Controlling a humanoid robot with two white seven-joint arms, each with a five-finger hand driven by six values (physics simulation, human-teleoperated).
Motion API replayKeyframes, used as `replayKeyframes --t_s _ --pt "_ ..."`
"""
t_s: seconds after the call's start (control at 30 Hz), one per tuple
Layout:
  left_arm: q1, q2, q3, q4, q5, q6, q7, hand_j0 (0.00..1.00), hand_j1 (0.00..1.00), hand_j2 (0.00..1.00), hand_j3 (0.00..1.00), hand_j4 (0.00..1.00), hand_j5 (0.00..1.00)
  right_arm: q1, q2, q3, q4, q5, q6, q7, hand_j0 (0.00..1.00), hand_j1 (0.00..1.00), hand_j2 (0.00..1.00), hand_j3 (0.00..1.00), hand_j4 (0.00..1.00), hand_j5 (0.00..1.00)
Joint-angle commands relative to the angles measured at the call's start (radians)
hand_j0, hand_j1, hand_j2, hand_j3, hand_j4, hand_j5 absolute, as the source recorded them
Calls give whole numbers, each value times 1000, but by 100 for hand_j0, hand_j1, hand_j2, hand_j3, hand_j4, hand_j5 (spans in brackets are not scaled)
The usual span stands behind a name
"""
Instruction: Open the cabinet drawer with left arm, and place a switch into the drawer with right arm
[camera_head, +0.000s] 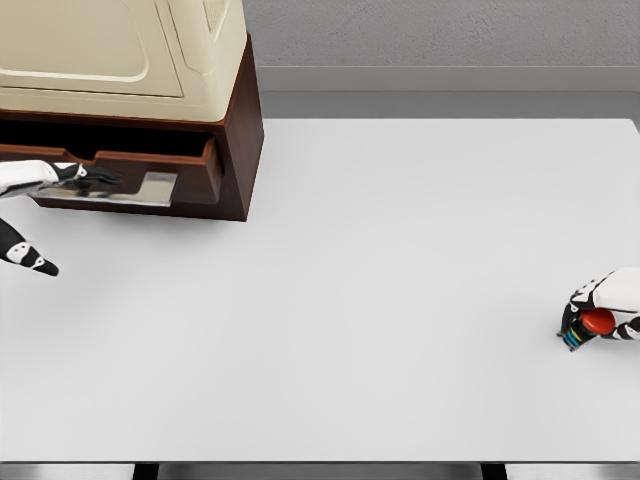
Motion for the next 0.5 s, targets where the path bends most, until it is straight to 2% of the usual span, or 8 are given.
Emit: replayKeyframes --t_s 0.0,0.47 --pt "0 8 2 1 0 6 2 100 100 100 100 100 100 0 -2 -2 0 -14 2 0 56 56 56 56 56 56" --pt "22 13 0 -1 46 6 2 100 100 100 100 100 100 -11 13 -11 22 -29 2 0 55 55 55 55 55 55"
